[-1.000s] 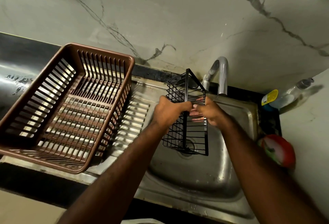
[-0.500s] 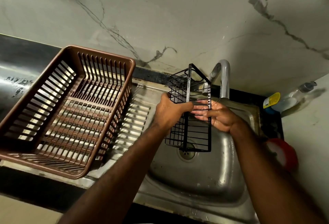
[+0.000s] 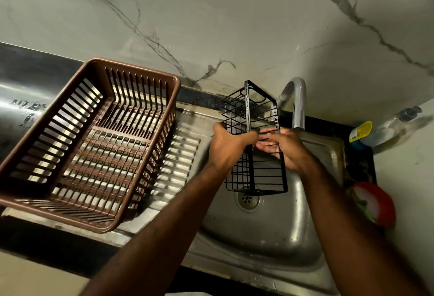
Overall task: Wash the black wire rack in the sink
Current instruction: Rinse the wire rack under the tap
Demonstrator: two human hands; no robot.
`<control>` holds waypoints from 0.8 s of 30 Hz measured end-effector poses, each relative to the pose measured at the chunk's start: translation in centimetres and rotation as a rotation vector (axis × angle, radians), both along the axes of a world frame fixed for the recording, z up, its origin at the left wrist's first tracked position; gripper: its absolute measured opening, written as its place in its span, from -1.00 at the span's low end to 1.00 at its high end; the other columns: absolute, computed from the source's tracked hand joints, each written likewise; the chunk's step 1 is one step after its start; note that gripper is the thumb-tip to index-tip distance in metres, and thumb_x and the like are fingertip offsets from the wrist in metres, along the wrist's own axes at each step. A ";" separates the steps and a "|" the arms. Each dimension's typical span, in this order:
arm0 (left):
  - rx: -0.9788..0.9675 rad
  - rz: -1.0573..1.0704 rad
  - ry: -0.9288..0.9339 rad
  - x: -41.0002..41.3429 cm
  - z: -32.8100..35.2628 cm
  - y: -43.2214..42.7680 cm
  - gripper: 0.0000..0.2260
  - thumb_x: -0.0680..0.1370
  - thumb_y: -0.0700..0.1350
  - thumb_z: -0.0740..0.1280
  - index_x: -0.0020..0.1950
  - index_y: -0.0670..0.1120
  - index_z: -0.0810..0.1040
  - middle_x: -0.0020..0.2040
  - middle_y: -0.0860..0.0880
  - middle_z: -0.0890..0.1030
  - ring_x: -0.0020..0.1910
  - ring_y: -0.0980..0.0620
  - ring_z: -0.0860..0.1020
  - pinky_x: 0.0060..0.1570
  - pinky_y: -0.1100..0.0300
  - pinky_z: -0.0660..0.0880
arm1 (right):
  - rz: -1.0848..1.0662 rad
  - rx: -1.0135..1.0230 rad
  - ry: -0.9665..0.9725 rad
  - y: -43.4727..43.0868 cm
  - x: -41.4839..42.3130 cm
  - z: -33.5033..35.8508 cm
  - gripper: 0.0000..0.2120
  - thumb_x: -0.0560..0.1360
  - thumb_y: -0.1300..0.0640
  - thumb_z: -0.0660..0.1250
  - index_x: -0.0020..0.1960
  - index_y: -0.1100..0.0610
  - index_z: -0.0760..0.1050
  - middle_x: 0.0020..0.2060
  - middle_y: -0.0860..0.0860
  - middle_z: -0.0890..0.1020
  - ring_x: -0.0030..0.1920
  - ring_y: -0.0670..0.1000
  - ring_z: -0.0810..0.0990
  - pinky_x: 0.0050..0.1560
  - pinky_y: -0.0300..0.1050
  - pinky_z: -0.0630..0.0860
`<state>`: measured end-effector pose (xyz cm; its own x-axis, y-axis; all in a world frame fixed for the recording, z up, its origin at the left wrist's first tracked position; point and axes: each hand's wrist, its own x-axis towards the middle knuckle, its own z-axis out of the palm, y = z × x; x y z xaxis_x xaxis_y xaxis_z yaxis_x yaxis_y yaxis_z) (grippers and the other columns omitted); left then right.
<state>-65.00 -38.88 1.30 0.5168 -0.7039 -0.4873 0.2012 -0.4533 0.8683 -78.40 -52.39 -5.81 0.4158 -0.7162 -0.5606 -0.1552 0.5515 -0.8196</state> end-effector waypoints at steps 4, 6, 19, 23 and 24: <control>0.008 0.034 0.023 0.5 0.1 0.1 -0.17 0.42 -0.04 0.53 0.54 -0.12 0.13 0.26 -0.07 0.44 0.21 -0.06 0.46 0.08 0.06 0.44 | 0.063 0.099 -0.198 -0.1 -1.5 -0.5 -0.54 0.49 0.46 0.09 0.38 0.36 0.40 0.21 0.35 0.59 0.19 0.37 0.60 0.28 0.08 0.54; 0.002 0.034 0.036 0.7 0.2 0.2 -0.18 0.43 -0.04 0.53 0.54 -0.11 0.12 0.25 -0.08 0.45 0.22 -0.08 0.48 0.09 0.04 0.46 | 0.051 0.150 -0.307 -0.1 -2.2 -1.1 -0.42 0.39 0.51 0.04 0.42 0.39 0.33 0.27 0.41 0.52 0.26 0.45 0.53 0.35 0.16 0.47; -0.027 0.028 0.045 -0.3 0.3 0.2 -0.14 0.44 -0.12 0.53 0.55 -0.14 0.05 0.37 -0.17 0.40 0.25 -0.07 0.41 0.17 0.04 0.40 | 0.142 -0.259 0.148 0.5 -0.9 -0.8 -0.63 0.44 0.44 0.45 0.19 0.19 0.54 0.02 0.17 0.71 0.06 0.14 0.71 0.09 -0.06 0.63; -0.041 0.043 0.027 -0.3 0.8 -0.1 -0.14 0.45 -0.11 0.52 0.55 -0.13 0.03 0.31 -0.12 0.38 0.24 -0.07 0.41 0.14 0.01 0.43 | -0.015 -0.372 0.364 0.6 0.1 -1.1 -0.74 0.41 0.30 0.53 0.08 0.23 0.59 -0.12 0.14 0.71 -0.13 0.06 0.73 -0.10 -0.09 0.67; -0.045 0.045 0.029 -0.2 1.0 -0.2 -0.15 0.45 -0.12 0.52 0.55 -0.13 0.02 0.29 -0.10 0.36 0.24 -0.07 0.40 0.14 0.02 0.43 | -0.024 -0.360 0.368 0.8 0.3 -0.9 -0.80 0.44 0.26 0.52 0.03 0.21 0.59 -0.14 0.14 0.72 -0.17 0.06 0.74 -0.16 -0.12 0.67</control>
